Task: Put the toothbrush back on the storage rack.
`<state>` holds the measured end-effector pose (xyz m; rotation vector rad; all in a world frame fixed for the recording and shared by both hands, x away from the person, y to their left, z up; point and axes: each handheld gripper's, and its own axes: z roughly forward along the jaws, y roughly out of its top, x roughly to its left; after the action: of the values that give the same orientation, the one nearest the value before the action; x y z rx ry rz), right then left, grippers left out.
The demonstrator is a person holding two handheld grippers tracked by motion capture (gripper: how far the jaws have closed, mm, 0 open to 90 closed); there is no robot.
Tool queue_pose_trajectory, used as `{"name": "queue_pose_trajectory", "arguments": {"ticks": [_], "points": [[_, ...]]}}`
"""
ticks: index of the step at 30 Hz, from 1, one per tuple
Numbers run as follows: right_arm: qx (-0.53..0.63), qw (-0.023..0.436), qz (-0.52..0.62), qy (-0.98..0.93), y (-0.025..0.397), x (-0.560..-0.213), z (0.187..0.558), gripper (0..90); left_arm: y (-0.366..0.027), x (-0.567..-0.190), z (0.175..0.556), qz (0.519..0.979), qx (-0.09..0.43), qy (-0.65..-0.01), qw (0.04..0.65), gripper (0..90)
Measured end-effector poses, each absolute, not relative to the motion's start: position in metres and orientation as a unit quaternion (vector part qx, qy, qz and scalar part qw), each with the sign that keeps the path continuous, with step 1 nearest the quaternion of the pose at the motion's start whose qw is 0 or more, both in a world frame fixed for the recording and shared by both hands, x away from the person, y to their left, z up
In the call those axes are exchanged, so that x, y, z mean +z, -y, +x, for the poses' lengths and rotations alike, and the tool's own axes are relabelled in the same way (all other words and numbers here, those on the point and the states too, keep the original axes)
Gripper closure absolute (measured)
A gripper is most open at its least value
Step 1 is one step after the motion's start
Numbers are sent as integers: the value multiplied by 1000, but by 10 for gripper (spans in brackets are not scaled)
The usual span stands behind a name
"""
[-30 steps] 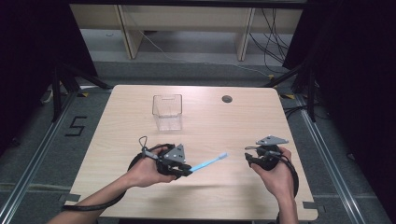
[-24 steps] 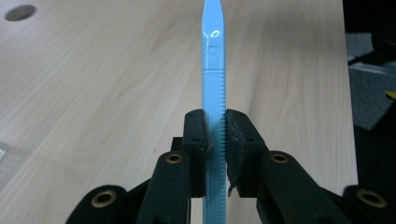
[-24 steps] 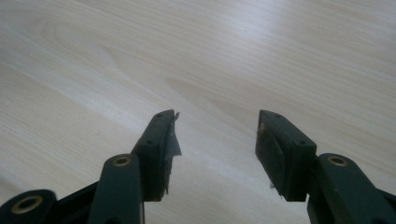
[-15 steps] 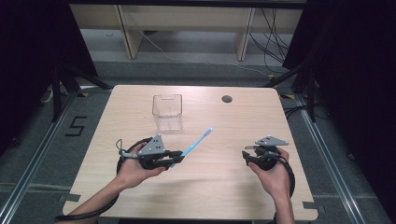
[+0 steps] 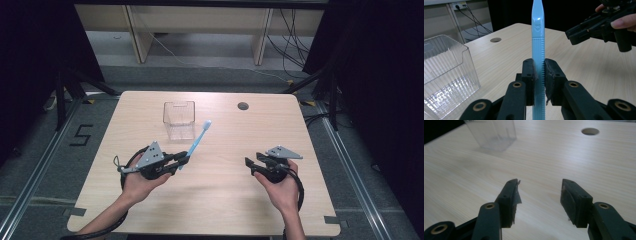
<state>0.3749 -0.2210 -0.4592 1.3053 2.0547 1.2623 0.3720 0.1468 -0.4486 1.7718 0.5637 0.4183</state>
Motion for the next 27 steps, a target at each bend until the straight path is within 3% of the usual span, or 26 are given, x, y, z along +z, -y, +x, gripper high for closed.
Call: {"name": "queue_pose_trajectory", "arguments": {"ticks": [1, 2, 10, 23, 27], "points": [[462, 177, 475, -728, 216, -458, 372, 495, -147, -450, 372, 758, 180, -243, 578, 781], [478, 190, 456, -726, 213, -459, 374, 499, -146, -451, 372, 756, 180, -242, 580, 781], [580, 158, 407, -687, 170, -435, 367, 551, -139, -459, 374, 753, 177, -248, 583, 781], [619, 113, 400, -666, 124, -416, 382, 565, -131, -463, 373, 755, 179, -243, 582, 781], [631, 104, 404, -655, 115, -418, 388, 623, -128, -463, 373, 756, 180, -241, 581, 781]]}}
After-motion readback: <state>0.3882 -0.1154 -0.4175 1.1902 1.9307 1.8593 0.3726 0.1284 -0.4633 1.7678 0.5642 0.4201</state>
